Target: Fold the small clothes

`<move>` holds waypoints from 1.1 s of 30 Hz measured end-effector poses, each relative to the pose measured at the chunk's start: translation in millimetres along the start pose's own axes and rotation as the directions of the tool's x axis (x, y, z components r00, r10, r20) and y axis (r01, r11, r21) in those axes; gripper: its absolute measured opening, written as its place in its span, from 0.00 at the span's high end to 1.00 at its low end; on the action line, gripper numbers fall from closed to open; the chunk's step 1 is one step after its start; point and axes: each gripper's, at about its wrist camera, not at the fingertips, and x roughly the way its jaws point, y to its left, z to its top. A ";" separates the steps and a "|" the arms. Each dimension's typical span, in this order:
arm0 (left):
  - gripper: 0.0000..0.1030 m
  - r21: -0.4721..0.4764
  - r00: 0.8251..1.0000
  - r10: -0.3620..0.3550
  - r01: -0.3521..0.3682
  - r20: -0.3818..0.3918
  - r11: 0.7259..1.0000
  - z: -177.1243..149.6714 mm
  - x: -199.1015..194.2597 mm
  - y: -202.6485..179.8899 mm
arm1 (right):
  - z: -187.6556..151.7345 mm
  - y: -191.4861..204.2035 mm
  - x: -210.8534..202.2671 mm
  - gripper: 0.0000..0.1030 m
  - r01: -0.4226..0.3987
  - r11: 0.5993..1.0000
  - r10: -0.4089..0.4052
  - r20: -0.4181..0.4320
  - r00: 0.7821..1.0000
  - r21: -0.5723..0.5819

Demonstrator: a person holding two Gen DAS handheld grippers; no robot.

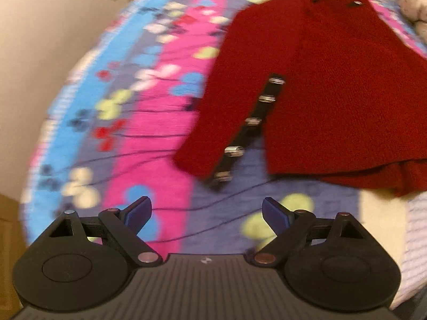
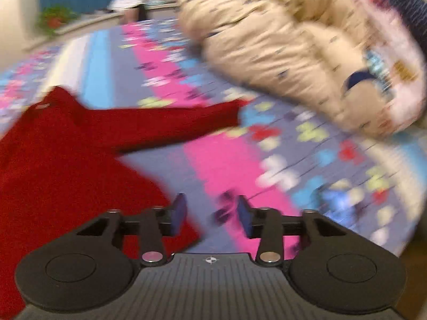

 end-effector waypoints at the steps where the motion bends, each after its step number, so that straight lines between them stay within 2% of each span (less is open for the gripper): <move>1: 0.10 -0.002 1.000 -0.027 0.027 -0.008 1.000 2.8 9.0 -4.1 | -14.7 7.0 -0.7 0.50 -0.051 0.999 0.051 -0.015 0.999 -0.013; 3: 0.10 0.034 1.000 -0.009 0.009 -0.010 0.999 7.4 25.7 -13.4 | -41.3 31.4 1.3 0.47 -0.120 0.991 0.118 -0.048 0.992 -0.053; 6: 0.10 0.092 0.998 0.060 -0.061 0.018 0.994 11.2 42.1 -18.0 | -64.5 68.3 14.4 0.46 -0.131 0.985 0.122 -0.081 0.989 -0.116; 9: 0.10 0.119 1.000 0.020 -0.021 0.011 0.993 12.9 53.3 -14.8 | -80.4 80.0 20.4 0.46 -0.065 0.987 0.051 -0.097 0.994 -0.145; 11: 0.10 0.139 1.000 0.002 -0.006 0.023 0.990 16.0 59.1 -13.0 | -83.9 82.4 24.6 0.46 -0.056 0.991 0.042 -0.111 0.993 -0.124; 14: 0.10 0.167 0.997 -0.064 0.055 0.050 0.984 21.1 66.4 -12.3 | -81.9 80.6 26.7 0.46 -0.054 0.994 0.043 -0.116 0.992 -0.096; 18: 0.10 0.209 0.992 -0.123 0.113 0.037 0.971 29.6 70.1 -6.4 | -80.4 86.8 20.2 0.46 -0.061 0.991 0.050 -0.090 0.995 -0.121; 20: 0.10 0.172 0.991 -0.133 0.127 0.025 0.977 33.9 68.8 5.6 | -77.8 92.1 18.7 0.45 -0.070 0.988 0.059 -0.085 0.995 -0.135; 23: 0.09 0.194 0.997 -0.074 0.069 0.020 0.979 35.5 75.3 20.7 | -74.2 97.5 16.3 0.44 -0.082 0.987 0.071 -0.080 0.994 -0.141; 24: 0.12 0.209 0.997 -0.078 0.074 0.012 0.975 35.7 80.5 27.0 | -73.9 99.6 15.3 0.44 -0.084 0.986 0.073 -0.082 0.994 -0.143; 25: 0.20 0.206 0.991 -0.130 0.125 0.013 0.970 37.1 80.8 34.2 | -73.8 101.9 14.2 0.44 -0.087 0.985 0.075 -0.085 0.994 -0.148; 26: 0.39 0.194 0.985 -0.170 0.165 0.012 0.967 39.0 79.4 40.2 | -73.7 104.4 13.0 0.44 -0.089 0.983 0.076 -0.089 0.993 -0.157; 27: 0.58 0.176 0.985 -0.174 0.169 0.014 0.970 43.5 77.3 44.3 | -73.9 106.7 11.9 0.44 -0.092 0.981 0.078 -0.089 0.993 -0.169; 28: 0.71 0.164 0.985 -0.171 0.164 0.028 0.973 49.2 74.2 47.7 | -73.5 108.8 10.5 0.44 -0.091 0.980 0.077 -0.087 0.993 -0.178; 30: 0.75 0.130 0.985 -0.164 0.156 0.055 0.979 65.9 68.4 56.2 | -72.6 112.3 7.9 0.44 -0.083 0.978 0.068 -0.082 0.994 -0.192; 33: 0.76 0.039 0.975 -0.134 0.129 0.177 0.991 114.4 53.6 87.4 | -70.7 114.5 3.4 0.44 -0.081 0.978 0.066 -0.080 0.995 -0.194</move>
